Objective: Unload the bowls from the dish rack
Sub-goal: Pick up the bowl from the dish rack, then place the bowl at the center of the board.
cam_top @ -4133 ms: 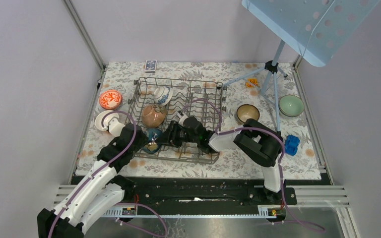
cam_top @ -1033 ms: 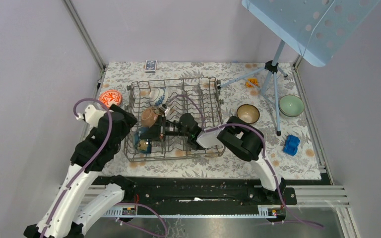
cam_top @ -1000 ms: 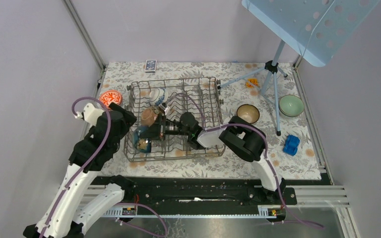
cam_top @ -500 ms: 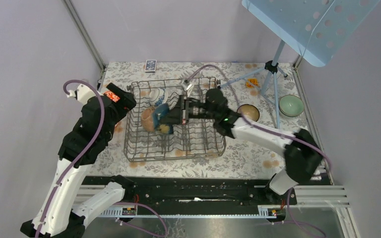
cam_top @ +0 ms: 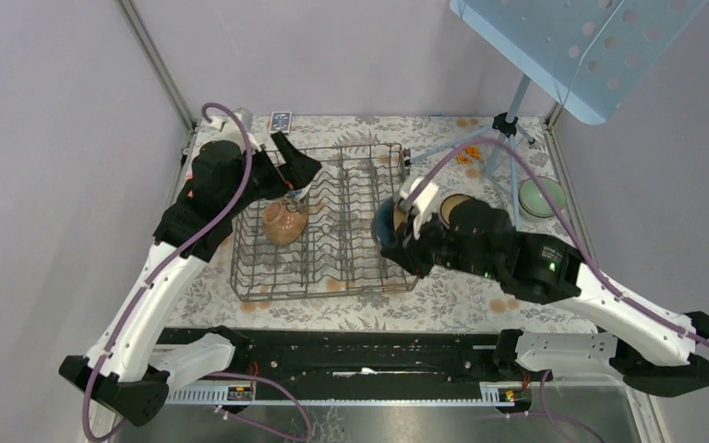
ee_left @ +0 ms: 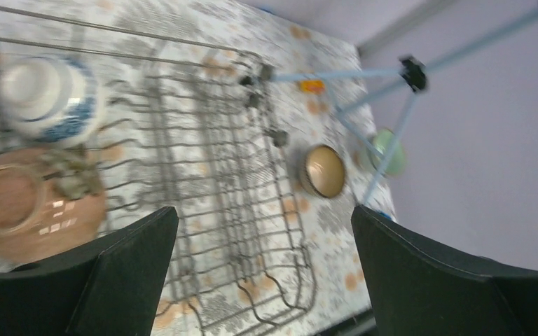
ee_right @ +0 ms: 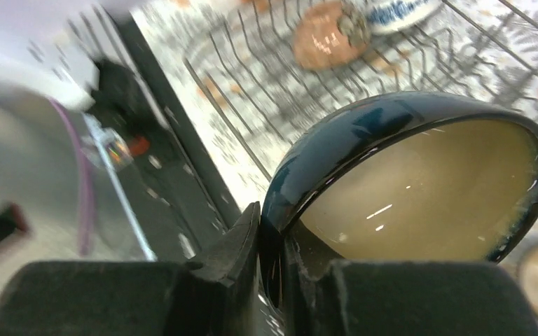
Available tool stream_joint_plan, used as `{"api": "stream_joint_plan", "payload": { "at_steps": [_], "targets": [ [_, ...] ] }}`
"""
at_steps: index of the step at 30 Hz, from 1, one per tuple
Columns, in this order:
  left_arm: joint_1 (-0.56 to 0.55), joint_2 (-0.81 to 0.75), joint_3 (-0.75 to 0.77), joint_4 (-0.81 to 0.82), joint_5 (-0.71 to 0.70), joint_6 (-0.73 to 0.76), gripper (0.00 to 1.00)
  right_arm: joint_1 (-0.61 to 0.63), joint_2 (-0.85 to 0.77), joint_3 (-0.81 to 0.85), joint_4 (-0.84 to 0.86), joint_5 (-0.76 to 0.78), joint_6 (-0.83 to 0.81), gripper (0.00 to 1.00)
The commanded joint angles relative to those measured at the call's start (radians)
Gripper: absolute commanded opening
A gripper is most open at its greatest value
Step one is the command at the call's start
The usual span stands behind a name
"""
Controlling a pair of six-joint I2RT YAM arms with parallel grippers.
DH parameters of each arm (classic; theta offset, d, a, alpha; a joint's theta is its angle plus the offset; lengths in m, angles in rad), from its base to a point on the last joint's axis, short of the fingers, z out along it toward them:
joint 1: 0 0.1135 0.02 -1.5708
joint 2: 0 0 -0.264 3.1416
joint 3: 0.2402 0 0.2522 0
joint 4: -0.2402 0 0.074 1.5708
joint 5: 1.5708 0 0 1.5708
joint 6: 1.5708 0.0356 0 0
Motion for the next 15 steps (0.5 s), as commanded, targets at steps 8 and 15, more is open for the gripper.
{"api": "stream_joint_plan", "payload": {
  "at_steps": [8, 15],
  "targets": [
    [-0.002, 0.000, -0.049, 0.209, 0.506, 0.060, 0.99, 0.288, -0.053, -0.068, -0.216, 0.511, -0.442, 0.00],
    [-0.005, -0.071, -0.165, 0.276, 0.667, 0.072, 0.99, 0.472, -0.026, -0.117, -0.297, 0.615, -0.555, 0.00]
  ]
}}
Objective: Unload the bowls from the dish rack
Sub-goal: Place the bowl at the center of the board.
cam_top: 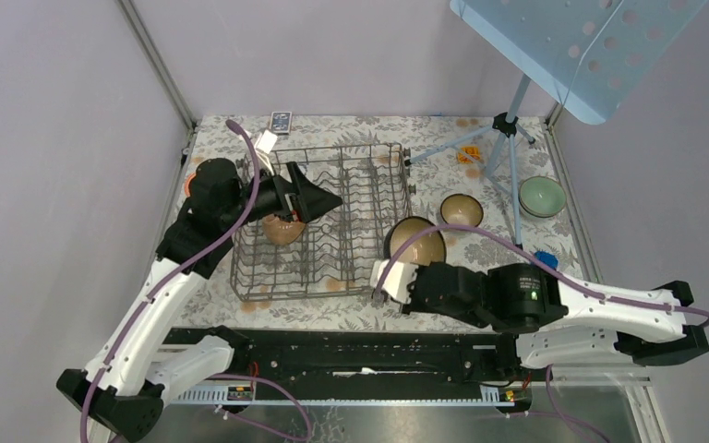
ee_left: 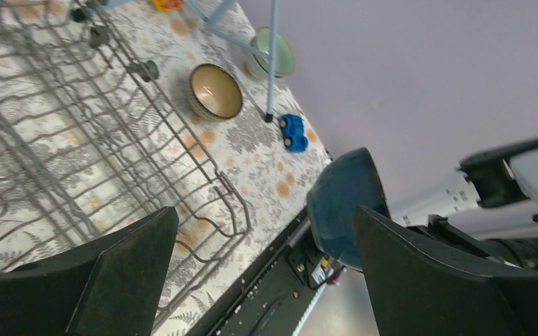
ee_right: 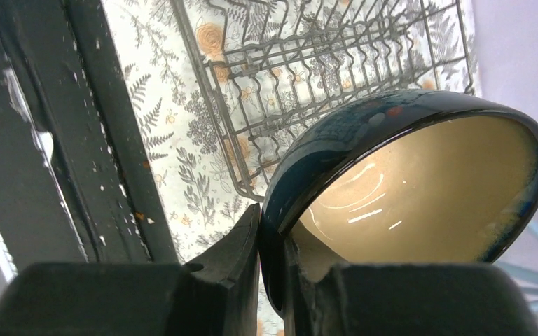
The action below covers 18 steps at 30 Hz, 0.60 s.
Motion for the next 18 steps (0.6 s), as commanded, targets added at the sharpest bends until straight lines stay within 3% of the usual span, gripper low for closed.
{"api": "stream_joint_plan", "payload": {
  "at_steps": [1, 4, 8, 18],
  "targets": [
    [-0.010, -0.003, 0.011, 0.023, 0.133, 0.081, 0.99, 0.113, -0.006, -0.018, -0.011, 0.164, -0.142, 0.00],
    [-0.073, 0.040, 0.092, -0.115, 0.068, 0.218, 0.99, 0.204, 0.022, -0.036, -0.055, 0.223, -0.167, 0.00],
    [-0.253, 0.101, 0.197, -0.236, -0.163, 0.333, 0.99, 0.288, 0.072, -0.069, -0.099, 0.243, -0.190, 0.00],
    [-0.672, 0.361, 0.523, -0.636, -0.664, 0.458, 0.99, 0.361, 0.158, -0.069, -0.167, 0.191, -0.227, 0.00]
  ]
}}
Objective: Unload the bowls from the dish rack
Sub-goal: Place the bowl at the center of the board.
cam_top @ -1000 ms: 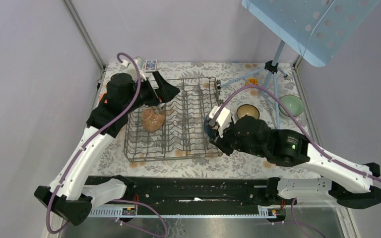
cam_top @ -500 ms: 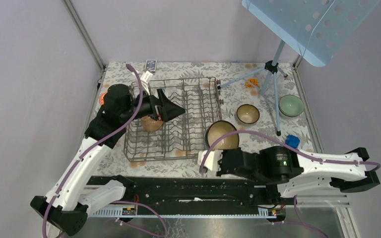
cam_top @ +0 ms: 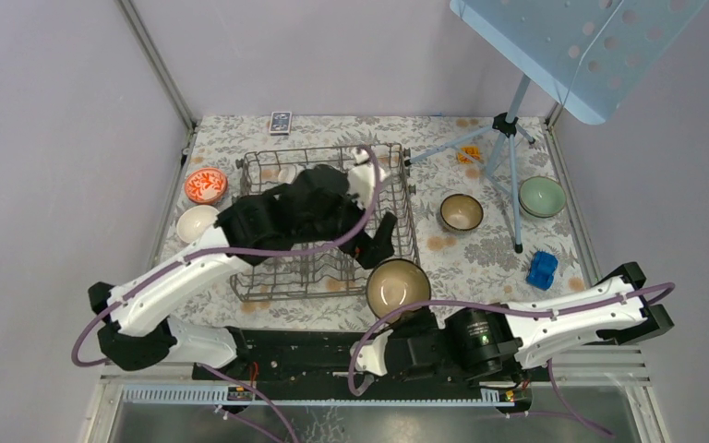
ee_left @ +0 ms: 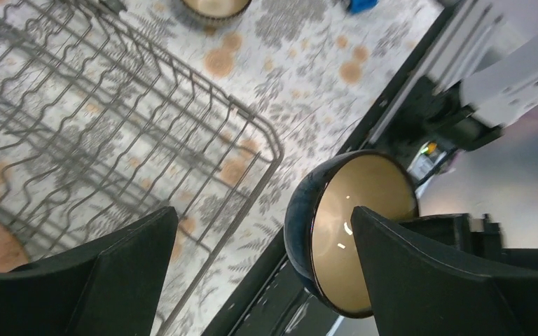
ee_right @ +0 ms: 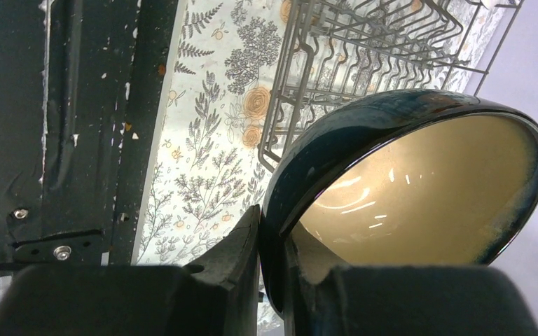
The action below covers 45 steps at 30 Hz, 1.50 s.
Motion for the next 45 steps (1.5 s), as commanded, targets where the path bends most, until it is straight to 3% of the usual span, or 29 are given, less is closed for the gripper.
{"api": "stream_joint_plan", "payload": {
  "at_steps": [1, 7, 11, 21, 34, 41, 45],
  "targets": [
    [-0.154, 0.077, 0.124, -0.220, -0.295, 0.083, 0.98, 0.029, 0.003, 0.016, -0.017, 0.059, -0.057, 0.00],
    [-0.237, 0.176, 0.154, -0.349, -0.444, 0.082, 0.88, 0.044, 0.017, 0.021, -0.015, 0.070, -0.063, 0.00],
    [-0.239, 0.208, 0.181, -0.364, -0.457, 0.085, 0.80, 0.057, 0.029, 0.013, -0.015, 0.071, -0.067, 0.00],
    [-0.265, 0.245, 0.175, -0.368, -0.459, 0.097, 0.74, 0.066, 0.045, -0.007, -0.004, 0.085, -0.082, 0.00],
    [-0.298, 0.272, 0.145, -0.368, -0.410, 0.100, 0.41, 0.065, 0.044, -0.025, 0.004, 0.108, -0.088, 0.00],
    [-0.305, 0.280, 0.136, -0.370, -0.401, 0.093, 0.40, 0.065, 0.049, -0.024, 0.014, 0.118, -0.091, 0.00],
    [-0.306, 0.285, 0.128, -0.371, -0.412, 0.079, 0.51, 0.066, 0.056, -0.012, 0.018, 0.120, -0.092, 0.00]
  ]
}}
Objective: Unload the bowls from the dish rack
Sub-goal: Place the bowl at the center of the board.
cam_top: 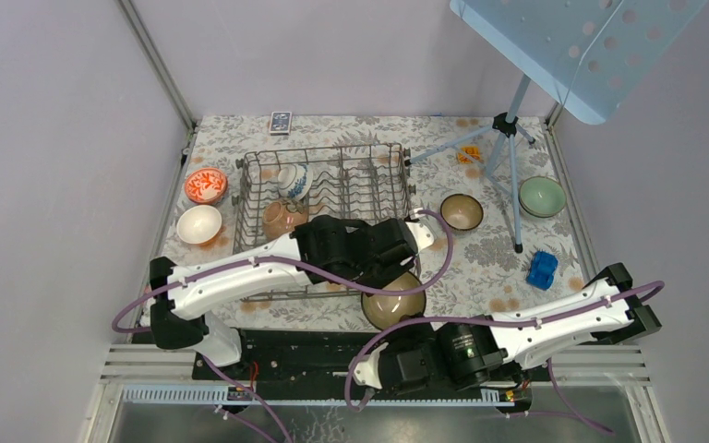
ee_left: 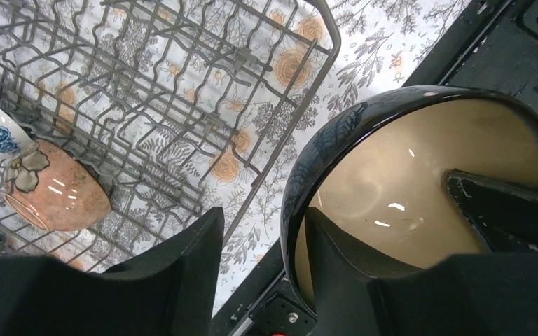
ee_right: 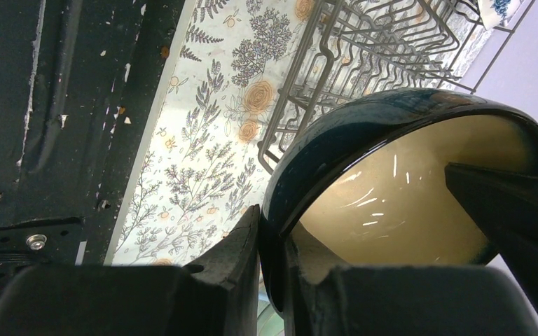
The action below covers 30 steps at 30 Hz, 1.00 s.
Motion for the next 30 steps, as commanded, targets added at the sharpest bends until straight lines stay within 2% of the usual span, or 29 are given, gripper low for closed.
{"api": "stream_joint_plan", "payload": {
  "at_steps": [1, 4, 6, 10, 15, 21, 30],
  "targets": [
    [-0.004, 0.006, -0.010, -0.009, -0.029, -0.007, 0.52, 0.012, 0.001, 0.030, 0.022, 0.090, -0.028, 0.00],
    [-0.004, 0.004, -0.015, -0.008, -0.026, -0.013, 0.51, 0.012, 0.003, 0.031, 0.026, 0.090, -0.029, 0.00],
    [-0.004, 0.004, -0.018, -0.007, -0.024, -0.014, 0.45, 0.012, 0.006, 0.031, 0.029, 0.091, -0.029, 0.00],
    [-0.004, 0.006, -0.020, -0.007, -0.018, -0.022, 0.22, 0.012, 0.009, 0.031, 0.034, 0.097, -0.030, 0.00],
    [-0.003, 0.002, -0.039, 0.016, -0.002, -0.018, 0.00, 0.012, 0.008, 0.023, 0.038, 0.103, -0.028, 0.00],
    [-0.002, -0.017, -0.055, 0.062, -0.003, -0.033, 0.00, 0.012, 0.013, 0.019, 0.044, 0.122, 0.003, 0.01],
    [-0.001, -0.054, -0.077, 0.126, -0.028, -0.075, 0.00, 0.012, 0.014, 0.034, 0.045, 0.136, 0.040, 0.45]
  ]
}}
